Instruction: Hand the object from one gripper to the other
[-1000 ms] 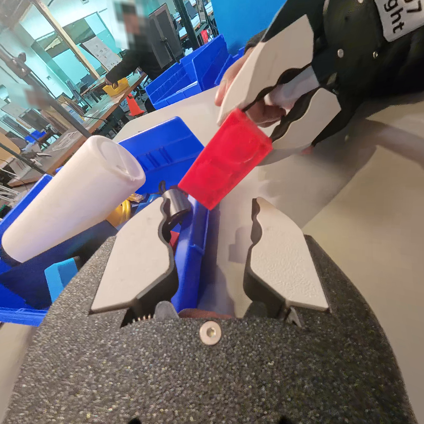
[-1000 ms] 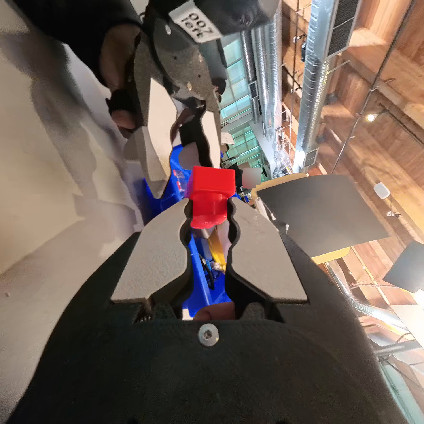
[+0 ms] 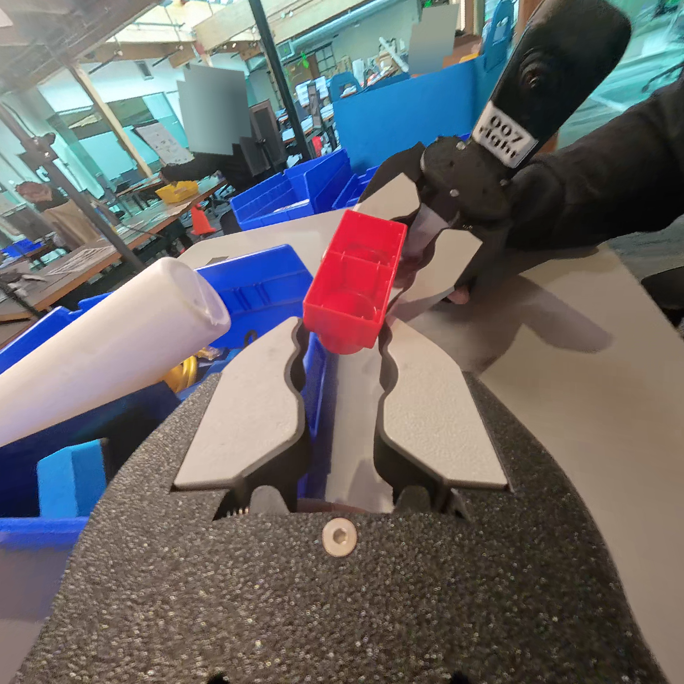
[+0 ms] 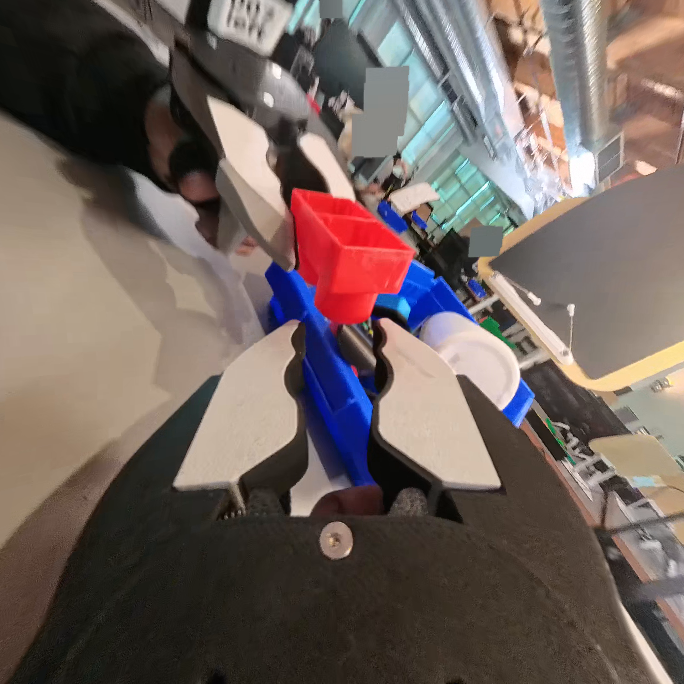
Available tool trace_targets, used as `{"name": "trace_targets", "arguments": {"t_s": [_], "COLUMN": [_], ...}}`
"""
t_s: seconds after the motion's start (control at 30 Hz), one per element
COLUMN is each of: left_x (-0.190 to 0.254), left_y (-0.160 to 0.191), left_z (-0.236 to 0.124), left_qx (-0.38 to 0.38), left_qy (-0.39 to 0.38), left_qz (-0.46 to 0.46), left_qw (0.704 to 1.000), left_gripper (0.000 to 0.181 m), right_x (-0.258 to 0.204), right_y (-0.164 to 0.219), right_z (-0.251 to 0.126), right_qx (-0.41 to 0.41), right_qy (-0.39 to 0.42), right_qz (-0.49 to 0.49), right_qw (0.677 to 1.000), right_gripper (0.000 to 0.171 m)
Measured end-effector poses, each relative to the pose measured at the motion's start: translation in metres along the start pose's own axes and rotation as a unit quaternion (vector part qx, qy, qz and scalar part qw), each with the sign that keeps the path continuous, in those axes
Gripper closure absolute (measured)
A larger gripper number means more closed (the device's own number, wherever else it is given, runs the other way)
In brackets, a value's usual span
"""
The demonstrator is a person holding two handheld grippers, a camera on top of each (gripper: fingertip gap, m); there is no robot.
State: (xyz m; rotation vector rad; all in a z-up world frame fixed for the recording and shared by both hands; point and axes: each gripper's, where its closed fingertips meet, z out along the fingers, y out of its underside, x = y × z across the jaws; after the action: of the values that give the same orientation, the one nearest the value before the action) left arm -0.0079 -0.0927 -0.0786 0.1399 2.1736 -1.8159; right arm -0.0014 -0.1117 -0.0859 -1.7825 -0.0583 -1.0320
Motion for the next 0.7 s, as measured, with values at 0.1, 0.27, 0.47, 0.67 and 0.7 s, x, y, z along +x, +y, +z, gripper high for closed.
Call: {"name": "trace_targets", "arguments": {"t_s": [0.1,0.27,0.47,0.67,0.7], "left_x": [-0.008,-0.011,-0.007,0.003,0.005], "left_y": [0.008,0.015,0.030,0.037,0.038], "left_z": [0.001,0.003,0.008,0.013,0.013], "left_qx": [-0.035,-0.073,-0.111,-0.129,-0.132], "left_qy": [-0.035,-0.067,-0.069,-0.061,-0.058], "left_qz": [0.029,0.075,0.111,0.168,0.177], "left_qw": [0.998,0.992,0.985,0.975,0.974], "left_gripper": [0.144,0.144,0.144,0.144,0.143], "right_x": [0.000,-0.008,-0.008,-0.021,-0.022], "right_y": [0.012,0.027,0.024,0.025,0.027], "right_z": [0.000,-0.001,-0.002,0.005,0.006], "right_qx": [-0.040,-0.092,-0.087,-0.097,-0.103], "right_qy": [-0.015,-0.054,-0.053,-0.055,-0.048], "right_qz": [-0.002,-0.010,-0.012,-0.051,-0.058], "right_qw": [0.999,0.994,0.995,0.993,0.992], "right_gripper": [0.131,0.121,0.109,0.113,0.119]}}
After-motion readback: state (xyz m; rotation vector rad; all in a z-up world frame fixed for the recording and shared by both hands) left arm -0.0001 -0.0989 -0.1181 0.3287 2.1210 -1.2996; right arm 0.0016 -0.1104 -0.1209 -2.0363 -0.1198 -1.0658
